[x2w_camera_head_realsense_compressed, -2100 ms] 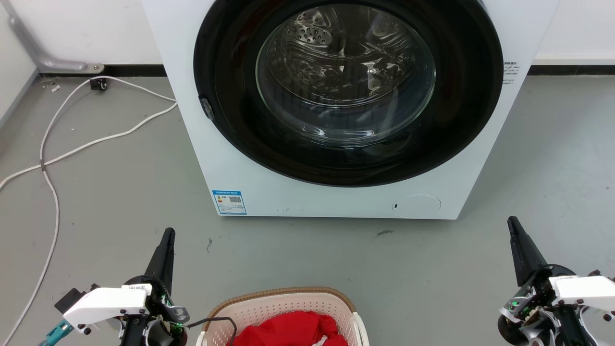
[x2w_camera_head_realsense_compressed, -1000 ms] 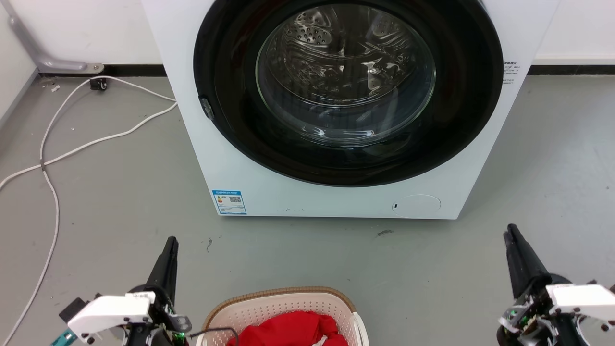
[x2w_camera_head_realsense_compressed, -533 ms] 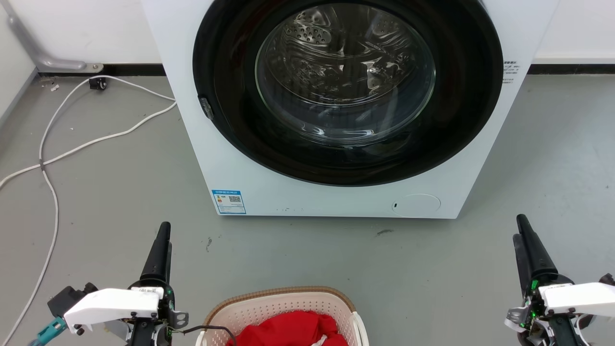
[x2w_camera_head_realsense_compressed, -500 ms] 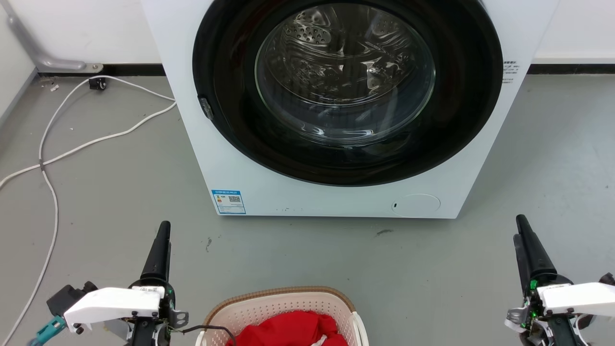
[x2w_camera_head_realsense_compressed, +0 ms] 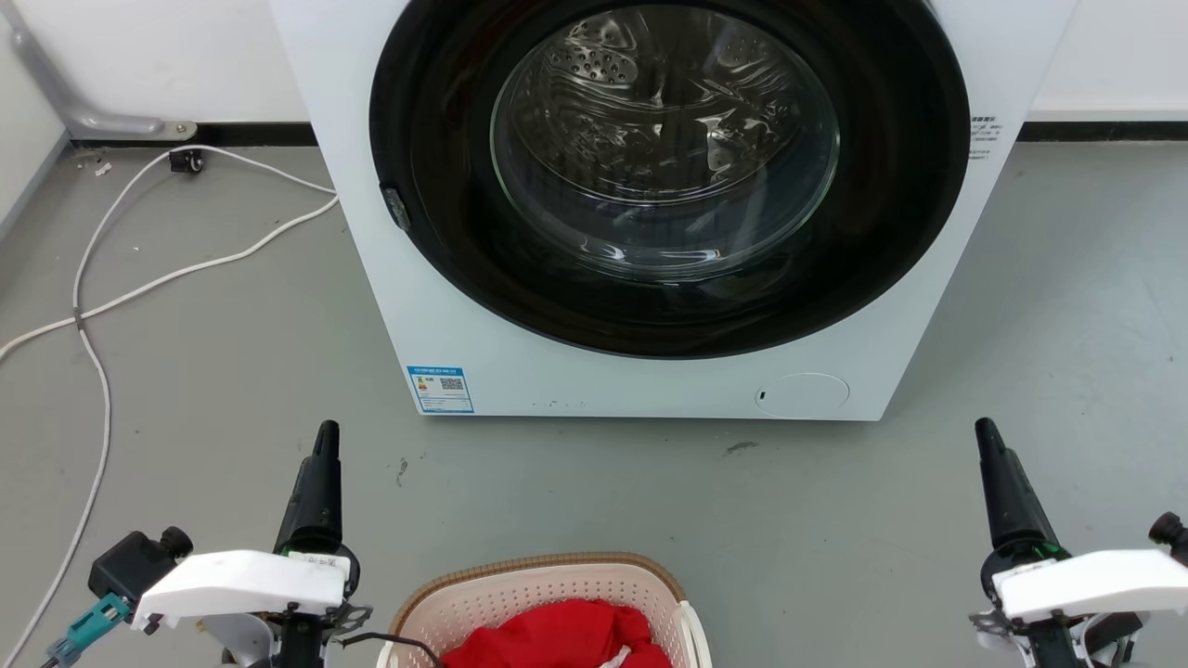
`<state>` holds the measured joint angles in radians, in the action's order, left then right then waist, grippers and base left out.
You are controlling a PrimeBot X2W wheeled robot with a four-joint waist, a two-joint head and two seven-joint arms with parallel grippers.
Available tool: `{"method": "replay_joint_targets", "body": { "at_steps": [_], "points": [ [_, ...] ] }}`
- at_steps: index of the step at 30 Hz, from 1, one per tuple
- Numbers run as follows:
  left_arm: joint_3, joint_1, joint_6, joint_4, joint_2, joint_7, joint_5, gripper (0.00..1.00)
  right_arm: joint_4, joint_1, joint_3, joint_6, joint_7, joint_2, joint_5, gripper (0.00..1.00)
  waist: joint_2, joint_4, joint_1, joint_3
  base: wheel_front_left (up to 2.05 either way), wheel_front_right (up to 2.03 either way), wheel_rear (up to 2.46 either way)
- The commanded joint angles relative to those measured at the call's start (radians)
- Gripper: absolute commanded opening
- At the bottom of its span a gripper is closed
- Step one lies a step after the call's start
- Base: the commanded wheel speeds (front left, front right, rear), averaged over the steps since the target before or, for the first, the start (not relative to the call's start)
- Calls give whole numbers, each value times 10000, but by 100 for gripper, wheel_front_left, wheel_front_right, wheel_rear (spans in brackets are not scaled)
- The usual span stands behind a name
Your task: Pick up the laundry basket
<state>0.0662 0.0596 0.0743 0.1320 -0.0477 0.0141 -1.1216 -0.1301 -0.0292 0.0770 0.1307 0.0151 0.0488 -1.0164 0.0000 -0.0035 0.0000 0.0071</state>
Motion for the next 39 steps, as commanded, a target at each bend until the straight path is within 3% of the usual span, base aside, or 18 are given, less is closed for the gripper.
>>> {"method": "replay_joint_targets", "body": {
  "at_steps": [1,17,39],
  "points": [
    [-39,8,-43,-280,-24,136,477,100,278,18,-76,2,128,33,605,100,0,-7,0,-1,0,0,0],
    [-220,-284,-149,-679,-28,705,2801,100,749,377,-286,1,692,31,3248,100,0,-20,0,-1,0,0,0],
    [-436,-602,-271,-1034,-32,1348,5458,100,1309,728,-425,1,1338,30,6038,100,0,-32,0,22,0,0,0]
  ]
}}
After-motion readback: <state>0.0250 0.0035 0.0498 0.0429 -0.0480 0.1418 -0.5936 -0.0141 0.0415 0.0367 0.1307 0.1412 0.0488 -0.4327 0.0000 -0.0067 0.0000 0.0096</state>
